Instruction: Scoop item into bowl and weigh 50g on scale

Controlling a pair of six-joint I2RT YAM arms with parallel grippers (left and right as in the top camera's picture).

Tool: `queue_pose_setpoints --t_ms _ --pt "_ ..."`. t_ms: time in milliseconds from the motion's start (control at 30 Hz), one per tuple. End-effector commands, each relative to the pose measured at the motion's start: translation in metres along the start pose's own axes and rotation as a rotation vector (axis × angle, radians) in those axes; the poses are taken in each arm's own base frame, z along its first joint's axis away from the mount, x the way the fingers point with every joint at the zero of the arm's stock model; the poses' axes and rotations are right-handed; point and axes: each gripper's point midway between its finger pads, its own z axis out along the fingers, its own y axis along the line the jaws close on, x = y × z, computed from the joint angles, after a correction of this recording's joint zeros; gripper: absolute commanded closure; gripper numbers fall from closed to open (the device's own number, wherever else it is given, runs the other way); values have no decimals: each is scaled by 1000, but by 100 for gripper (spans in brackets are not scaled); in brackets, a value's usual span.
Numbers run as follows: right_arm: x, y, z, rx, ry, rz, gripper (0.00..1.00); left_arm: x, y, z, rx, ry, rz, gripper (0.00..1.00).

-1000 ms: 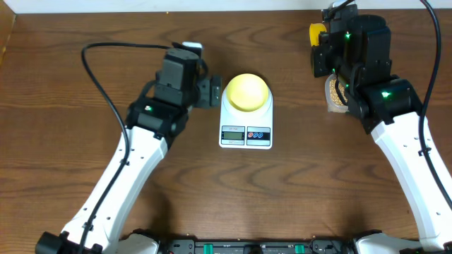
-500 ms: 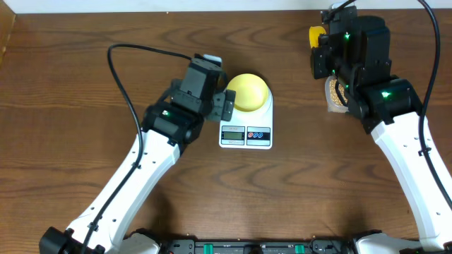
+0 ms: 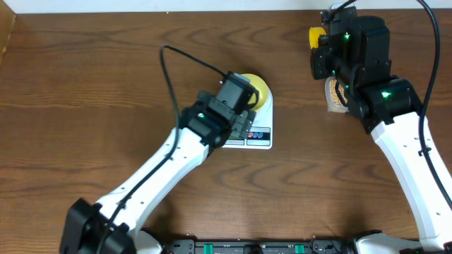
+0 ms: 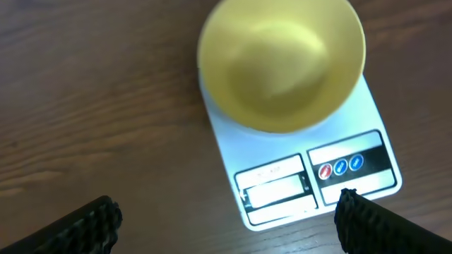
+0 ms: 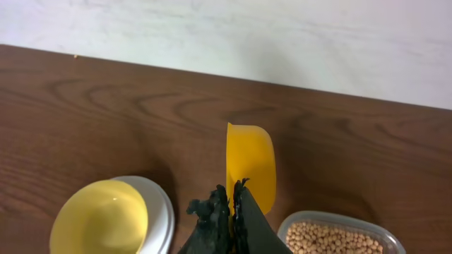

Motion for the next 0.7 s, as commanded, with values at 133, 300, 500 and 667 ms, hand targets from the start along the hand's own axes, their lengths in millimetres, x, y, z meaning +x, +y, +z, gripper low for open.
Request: queue_pose_setpoints --t_ms 133,300,500,667 --pt "0 -4 -2 3 14 -2 99 19 -11 18 -27 70 75 2" --pt "4 -4 0 3 28 -3 99 27 -15 31 -30 111 116 2" --pt "6 -4 0 3 35 -3 99 29 -15 34 -31 119 136 2" --pt "7 -3 -1 1 40 -2 99 30 -14 34 -33 123 135 2"
